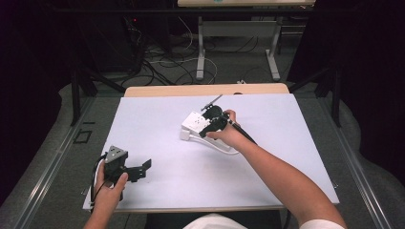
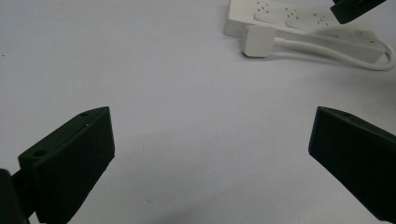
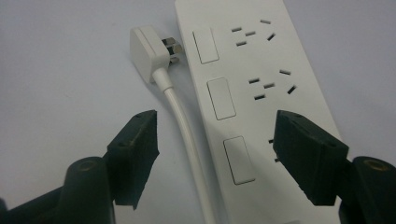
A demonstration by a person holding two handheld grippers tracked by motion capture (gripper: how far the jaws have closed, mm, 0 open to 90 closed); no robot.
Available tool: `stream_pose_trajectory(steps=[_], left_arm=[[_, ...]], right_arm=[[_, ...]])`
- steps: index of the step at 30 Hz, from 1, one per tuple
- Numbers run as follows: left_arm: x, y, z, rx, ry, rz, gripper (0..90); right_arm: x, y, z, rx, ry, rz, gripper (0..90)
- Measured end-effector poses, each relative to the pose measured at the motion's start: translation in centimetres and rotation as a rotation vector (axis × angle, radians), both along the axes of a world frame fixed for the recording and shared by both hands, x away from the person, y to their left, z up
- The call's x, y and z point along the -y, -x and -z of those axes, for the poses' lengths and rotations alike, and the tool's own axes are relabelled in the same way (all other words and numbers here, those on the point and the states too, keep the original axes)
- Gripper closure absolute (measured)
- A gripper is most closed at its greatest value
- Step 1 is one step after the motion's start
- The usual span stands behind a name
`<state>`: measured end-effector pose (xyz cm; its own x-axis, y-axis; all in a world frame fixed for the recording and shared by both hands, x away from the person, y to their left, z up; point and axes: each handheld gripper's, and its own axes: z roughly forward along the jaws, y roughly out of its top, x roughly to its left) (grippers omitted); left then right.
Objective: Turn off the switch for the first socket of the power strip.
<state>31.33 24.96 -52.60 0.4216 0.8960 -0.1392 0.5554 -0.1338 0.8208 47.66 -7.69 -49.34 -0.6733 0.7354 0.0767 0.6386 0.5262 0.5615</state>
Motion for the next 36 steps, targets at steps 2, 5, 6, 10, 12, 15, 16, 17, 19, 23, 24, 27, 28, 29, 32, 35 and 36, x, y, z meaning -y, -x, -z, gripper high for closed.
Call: stream_pose_trajectory(steps=[2, 5, 6, 10, 12, 15, 16, 17, 19, 23, 24, 27, 28, 29, 32, 35, 36], left_arm=[[0.0, 0.0, 0.0, -0.001, 0.0, 0.0, 0.1], [0.0, 0.0, 0.0, -0.002, 0.003, -0.002, 0.1], [0.0, 0.0, 0.0, -0.002, 0.002, -0.001, 0.1], [0.0, 0.0, 0.0, -0.002, -0.001, 0.0, 0.1], [0.0, 0.0, 0.0, -0.002, -0.001, 0.0, 0.1], [0.0, 0.0, 0.1, -0.003, -0.001, -0.001, 0.1], [0.0, 0.0, 0.1, -0.006, -0.003, 0.0, 0.1], [0.0, 0.0, 0.1, -0.006, -0.004, 0.0, 0.1], [0.0, 0.0, 0.1, -0.006, -0.005, 0.001, 0.1], [0.0, 0.0, 0.1, -0.004, -0.006, 0.001, 0.1], [0.0, -0.1, 0.1, -0.002, -0.008, 0.003, 0.1], [0.0, 0.0, 0.1, -0.003, -0.007, 0.004, 0.1], [0.0, 0.0, 0.1, -0.003, -0.008, 0.005, 0.1], [0.0, 0.0, 0.1, -0.002, -0.01, 0.006, 0.1], [0.0, 0.0, 0.0, -0.006, -0.009, 0.005, 0.1], [0.0, 0.0, 0.0, -0.003, -0.005, 0.003, 0.1], [0.0, 0.0, 0.0, -0.002, -0.005, 0.003, 0.1]], right_arm=[[0.0, 0.2, -0.1, -0.009, 0.007, 0.006, 24.6], [0.0, 0.3, -0.2, -0.005, -0.009, 0.018, 20.3], [0.1, 0.4, -0.3, -0.001, 0.002, 0.014, 17.5], [0.3, 0.6, -1.1, -0.039, 0.064, -0.002, 15.4], [0.2, 0.7, -0.6, 0.025, 0.004, 0.008, 14.9], [0.4, 1.0, -0.9, 0.02, 0.018, 0.016, 12.4], [0.5, 1.1, -1.2, 0.002, 0.042, 0.002, 11.0], [0.5, 1.2, -0.9, 0.033, 0.008, 0.009, 9.3], [0.6, 1.3, -1.3, 0.009, 0.044, -0.002, 6.4], [0.7, 1.7, -1.4, 0.008, 0.045, 0.006, 1.0], [0.8, 1.8, -1.6, 0.008, 0.044, -0.006, 0.1], [0.8, 2.0, -1.7, 0.03, 0.027, 0.009, 0.0], [1.0, 2.0, -1.8, 0.034, 0.047, -0.008, 0.0], [0.9, 2.1, -1.6, 0.066, 0.004, 0.005, 0.0], [1.0, 2.5, -2.1, 0.047, 0.029, 0.005, 0.0], [1.2, 2.8, -2.1, 0.069, 0.004, 0.0, 0.0], [1.4, 2.8, -2.5, 0.054, 0.041, -0.015, 0.0]])
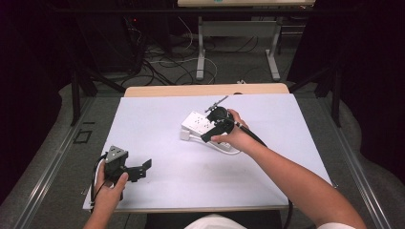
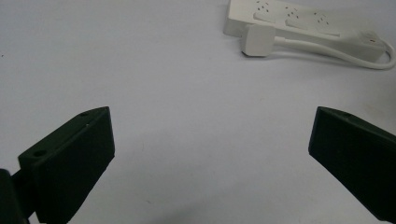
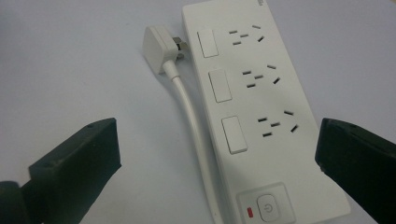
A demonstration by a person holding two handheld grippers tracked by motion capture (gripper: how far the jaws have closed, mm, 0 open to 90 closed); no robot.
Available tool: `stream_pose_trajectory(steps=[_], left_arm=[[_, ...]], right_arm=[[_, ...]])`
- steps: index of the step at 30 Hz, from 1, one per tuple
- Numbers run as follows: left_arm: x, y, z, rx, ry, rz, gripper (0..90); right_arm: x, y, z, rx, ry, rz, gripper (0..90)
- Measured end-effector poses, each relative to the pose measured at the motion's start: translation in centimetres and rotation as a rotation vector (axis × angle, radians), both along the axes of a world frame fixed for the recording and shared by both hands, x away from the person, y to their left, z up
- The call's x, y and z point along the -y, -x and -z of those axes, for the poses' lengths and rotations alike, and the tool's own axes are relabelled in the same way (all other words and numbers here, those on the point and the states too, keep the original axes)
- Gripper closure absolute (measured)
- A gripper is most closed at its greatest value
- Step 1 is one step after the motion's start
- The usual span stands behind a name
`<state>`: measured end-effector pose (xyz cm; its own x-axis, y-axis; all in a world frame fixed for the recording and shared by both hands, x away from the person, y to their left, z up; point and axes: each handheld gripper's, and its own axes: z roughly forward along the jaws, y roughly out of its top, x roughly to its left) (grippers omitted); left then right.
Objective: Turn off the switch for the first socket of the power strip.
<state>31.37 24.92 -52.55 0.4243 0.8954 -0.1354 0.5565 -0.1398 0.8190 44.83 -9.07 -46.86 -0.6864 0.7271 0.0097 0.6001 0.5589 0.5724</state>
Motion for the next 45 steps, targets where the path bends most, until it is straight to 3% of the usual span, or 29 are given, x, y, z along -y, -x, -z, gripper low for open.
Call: stream_pose_trajectory(steps=[1, 2, 3, 14, 17, 20, 24, 29, 35, 45], left_arm=[[0.0, 0.0, 0.0, -0.001, -0.001, 0.0, 0.1], [0.1, 0.0, 0.1, 0.007, -0.001, -0.006, 0.1], [0.1, 0.0, 0.1, 0.007, 0.0, -0.007, 0.1], [0.0, -0.2, 0.2, -0.001, -0.002, -0.007, 0.1], [0.0, -0.2, 0.2, -0.005, -0.003, -0.007, 0.1], [-0.2, -0.1, 0.2, -0.008, -0.003, -0.012, 0.1], [-0.3, -0.1, 0.0, 0.003, -0.009, -0.015, 0.1], [-0.2, -0.2, 0.0, 0.002, -0.009, -0.01, 0.1], [-0.2, -0.1, 0.0, 0.006, -0.01, -0.003, 0.1], [0.0, 0.0, -0.1, 0.007, -0.01, -0.004, 0.1]], right_arm=[[0.0, 0.2, 0.1, 0.015, -0.028, 0.009, 0.0], [0.1, 0.3, -0.2, -0.01, -0.011, 0.006, 0.0], [0.3, 0.5, -0.3, 0.015, -0.025, 0.007, 0.0], [2.4, 1.4, -1.0, 0.037, -0.053, 0.021, 0.0], [3.1, 1.6, -1.1, 0.035, -0.08, 0.053, 0.0], [4.0, 1.9, -1.2, 0.067, -0.091, 0.061, 0.0], [5.2, 2.4, -1.3, 0.067, -0.102, 0.066, 0.0], [6.5, 3.1, -1.4, 0.072, -0.125, 0.081, 0.0], [7.7, 4.1, -1.5, 0.11, -0.137, 0.083, 0.0], [10.2, 6.2, -1.6, 0.14, -0.176, 0.132, 0.0]])
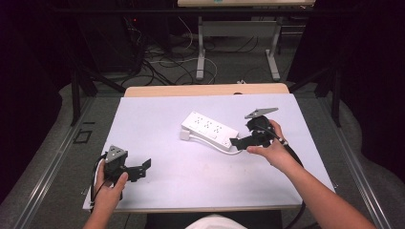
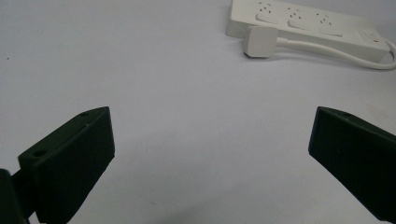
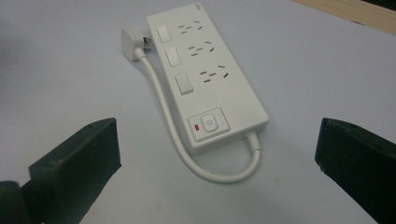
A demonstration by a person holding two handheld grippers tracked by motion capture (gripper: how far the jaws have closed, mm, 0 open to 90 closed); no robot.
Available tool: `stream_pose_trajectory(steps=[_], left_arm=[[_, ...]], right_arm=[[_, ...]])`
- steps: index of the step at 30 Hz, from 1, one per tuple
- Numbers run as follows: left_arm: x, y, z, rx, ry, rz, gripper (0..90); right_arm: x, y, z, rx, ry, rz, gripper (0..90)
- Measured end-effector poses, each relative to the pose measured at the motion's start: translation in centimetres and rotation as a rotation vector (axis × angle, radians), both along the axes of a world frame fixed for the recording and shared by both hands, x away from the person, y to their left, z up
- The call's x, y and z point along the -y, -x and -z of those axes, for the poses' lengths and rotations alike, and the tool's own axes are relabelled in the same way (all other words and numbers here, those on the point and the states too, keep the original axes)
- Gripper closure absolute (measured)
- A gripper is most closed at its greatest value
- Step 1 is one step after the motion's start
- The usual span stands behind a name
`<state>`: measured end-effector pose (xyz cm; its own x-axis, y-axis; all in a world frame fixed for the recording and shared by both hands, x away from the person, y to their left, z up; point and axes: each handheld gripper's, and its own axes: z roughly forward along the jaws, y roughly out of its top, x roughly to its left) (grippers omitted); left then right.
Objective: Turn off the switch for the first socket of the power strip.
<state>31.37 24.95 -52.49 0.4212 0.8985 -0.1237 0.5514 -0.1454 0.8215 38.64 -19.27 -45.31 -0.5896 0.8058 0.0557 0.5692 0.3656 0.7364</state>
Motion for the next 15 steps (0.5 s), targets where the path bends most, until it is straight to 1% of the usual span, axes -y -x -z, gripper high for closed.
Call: stream_pose_trajectory(steps=[2, 6, 7, 9, 13, 15], left_arm=[[0.0, 0.0, 0.0, 0.0, 0.0, -0.001, 0.1], [0.0, 0.1, 0.0, 0.003, -0.001, -0.002, 0.1], [0.0, 0.1, 0.0, 0.004, -0.001, -0.002, 0.1], [0.0, 0.1, -0.1, 0.002, -0.003, -0.001, 0.1], [0.0, 0.1, -0.1, 0.002, -0.001, -0.002, 0.1], [0.0, 0.1, -0.1, 0.002, -0.001, -0.002, 0.2]], right_arm=[[0.5, 0.3, 0.0, 0.02, -0.009, 0.001, 0.0], [1.4, 1.0, 0.1, 0.027, -0.028, 0.009, 0.0], [1.6, 1.2, 0.1, 0.038, -0.029, 0.013, 0.0], [2.1, 1.5, 0.3, 0.044, -0.029, 0.022, 0.0], [3.2, 2.1, 0.5, 0.051, -0.049, 0.047, 0.0], [3.9, 2.3, 0.6, 0.063, -0.051, 0.059, 0.0]])
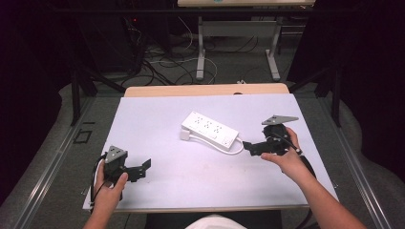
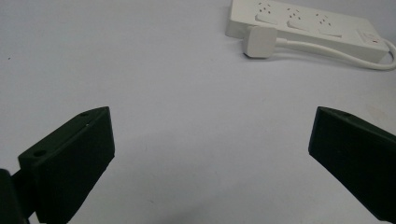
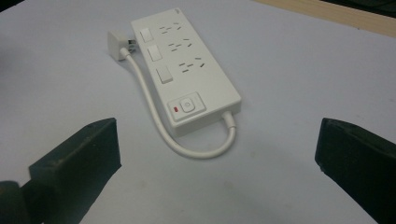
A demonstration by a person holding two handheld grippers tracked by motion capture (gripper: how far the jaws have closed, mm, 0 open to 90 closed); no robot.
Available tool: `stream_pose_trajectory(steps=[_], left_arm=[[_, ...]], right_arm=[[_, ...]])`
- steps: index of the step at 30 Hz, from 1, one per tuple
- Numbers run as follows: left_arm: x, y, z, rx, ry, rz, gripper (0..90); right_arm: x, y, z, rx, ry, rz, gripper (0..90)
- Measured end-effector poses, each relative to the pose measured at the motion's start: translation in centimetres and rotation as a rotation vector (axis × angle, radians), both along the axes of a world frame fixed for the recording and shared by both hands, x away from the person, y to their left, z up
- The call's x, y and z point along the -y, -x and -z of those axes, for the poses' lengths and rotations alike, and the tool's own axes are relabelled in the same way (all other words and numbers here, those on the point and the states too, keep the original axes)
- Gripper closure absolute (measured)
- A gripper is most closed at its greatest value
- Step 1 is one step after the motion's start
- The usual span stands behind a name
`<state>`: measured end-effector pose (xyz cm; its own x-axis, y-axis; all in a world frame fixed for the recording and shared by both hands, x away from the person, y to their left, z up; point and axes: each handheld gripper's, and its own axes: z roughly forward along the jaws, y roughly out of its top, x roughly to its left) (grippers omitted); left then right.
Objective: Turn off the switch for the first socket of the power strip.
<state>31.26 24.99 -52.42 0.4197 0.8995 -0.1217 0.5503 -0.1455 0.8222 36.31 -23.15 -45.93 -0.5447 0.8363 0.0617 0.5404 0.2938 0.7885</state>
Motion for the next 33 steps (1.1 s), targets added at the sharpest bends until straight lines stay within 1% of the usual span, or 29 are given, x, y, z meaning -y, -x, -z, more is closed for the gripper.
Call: stream_pose_trajectory(steps=[5, 8, 10, 15, 17, 18, 19, 21, 22, 25, 26, 29, 32, 33], left_arm=[[0.0, 0.0, 0.0, 0.001, 0.001, -0.002, 0.1], [0.0, 0.0, 0.0, 0.001, 0.001, -0.002, 0.1], [0.0, 0.0, 0.0, 0.0, 0.0, -0.001, 0.1], [0.1, 0.0, 0.1, -0.001, 0.002, -0.003, 0.1], [0.1, 0.1, 0.0, -0.003, 0.001, -0.002, 0.1], [0.1, 0.1, 0.0, -0.002, 0.0, -0.002, 0.1], [0.1, 0.1, 0.1, -0.001, 0.004, -0.004, 0.1], [0.1, 0.1, 0.1, -0.002, 0.003, -0.004, 0.1], [0.1, 0.1, 0.0, -0.004, 0.002, -0.003, 0.1], [0.1, 0.1, 0.1, -0.003, 0.001, -0.003, 0.1], [0.1, 0.1, 0.1, -0.004, 0.002, -0.003, 0.1], [0.2, 0.0, 0.1, 0.0, 0.001, -0.004, 0.1], [0.2, 0.0, 0.1, -0.001, 0.0, -0.004, 0.1], [0.2, 0.0, 0.1, 0.001, 0.006, -0.007, 0.1]], right_arm=[[1.6, 0.5, 0.4, 0.03, -0.006, 0.047, 0.0], [2.7, 0.7, 0.8, 0.031, -0.026, 0.071, 0.0], [3.3, 0.8, 1.1, 0.04, -0.023, 0.1, 0.0], [5.0, 1.1, 2.1, 0.021, -0.044, 0.139, 0.0], [5.5, 1.2, 2.5, 0.022, -0.043, 0.159, 0.0], [5.7, 1.2, 2.6, 0.013, -0.049, 0.17, 0.0], [6.0, 1.3, 2.8, 0.019, -0.042, 0.181, 0.0], [6.4, 1.4, 3.2, 0.011, -0.053, 0.193, 0.0], [6.6, 1.4, 3.4, 0.002, -0.058, 0.199, 0.0], [7.0, 1.6, 4.0, 0.003, -0.059, 0.223, 0.0], [7.2, 1.7, 4.1, -0.004, -0.058, 0.226, 0.0], [7.6, 1.8, 4.8, -0.007, -0.06, 0.24, 0.0], [7.8, 1.9, 5.4, -0.009, -0.074, 0.248, 0.0], [7.8, 1.9, 5.5, -0.007, -0.08, 0.253, 0.0]])
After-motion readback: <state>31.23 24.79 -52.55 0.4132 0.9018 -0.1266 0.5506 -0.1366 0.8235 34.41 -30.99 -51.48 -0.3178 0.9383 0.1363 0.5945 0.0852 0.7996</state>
